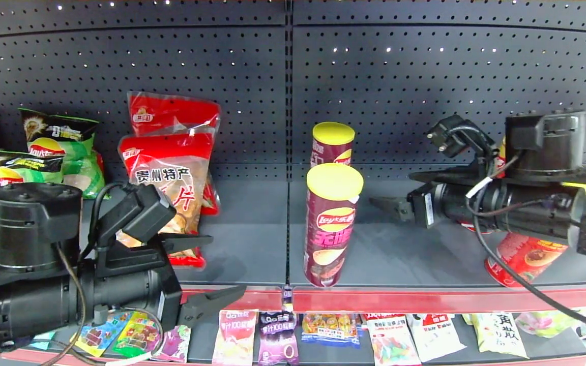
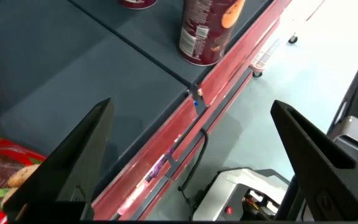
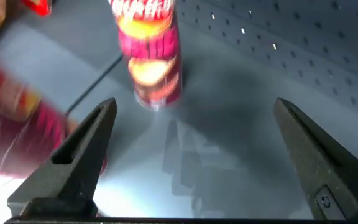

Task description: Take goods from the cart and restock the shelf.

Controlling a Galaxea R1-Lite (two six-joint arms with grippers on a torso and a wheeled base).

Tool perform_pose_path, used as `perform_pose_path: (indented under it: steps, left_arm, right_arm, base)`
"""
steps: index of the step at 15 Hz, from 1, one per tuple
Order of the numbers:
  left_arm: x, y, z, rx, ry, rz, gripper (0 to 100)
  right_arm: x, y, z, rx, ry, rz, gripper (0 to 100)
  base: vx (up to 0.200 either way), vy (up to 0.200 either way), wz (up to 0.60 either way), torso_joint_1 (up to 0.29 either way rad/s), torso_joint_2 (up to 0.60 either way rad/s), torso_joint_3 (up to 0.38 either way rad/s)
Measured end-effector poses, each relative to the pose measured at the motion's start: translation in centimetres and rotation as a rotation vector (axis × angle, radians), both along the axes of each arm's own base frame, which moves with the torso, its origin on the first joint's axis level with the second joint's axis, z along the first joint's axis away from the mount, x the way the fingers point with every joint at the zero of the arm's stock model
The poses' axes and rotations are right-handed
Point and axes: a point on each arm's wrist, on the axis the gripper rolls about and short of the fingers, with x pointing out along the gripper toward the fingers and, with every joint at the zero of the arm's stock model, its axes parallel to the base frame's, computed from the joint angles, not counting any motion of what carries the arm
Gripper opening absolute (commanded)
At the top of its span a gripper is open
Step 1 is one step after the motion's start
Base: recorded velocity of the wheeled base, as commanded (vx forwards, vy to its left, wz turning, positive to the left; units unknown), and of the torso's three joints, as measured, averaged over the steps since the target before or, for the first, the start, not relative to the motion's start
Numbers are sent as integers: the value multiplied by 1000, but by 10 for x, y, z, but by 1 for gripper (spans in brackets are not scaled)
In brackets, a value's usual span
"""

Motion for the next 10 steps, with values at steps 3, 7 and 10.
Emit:
perform_pose_path:
  steps: [3, 7, 10]
  left_arm:
    - [14, -6, -4, 25, 14, 33, 100]
    - [31, -22, -8, 35, 29, 8, 100]
    - [46, -36, -11, 40, 36, -11, 100]
  right_arm:
    - [-37, -18, 1, 7, -10, 0, 100]
    - [-99, -40, 0, 44, -52, 58, 100]
    - [-142, -58, -7, 74, -105, 91, 100]
  base:
    - [0, 0, 0, 0, 0, 0]
    - [0, 0, 0, 0, 0, 0]
    - [0, 0, 0, 0, 0, 0]
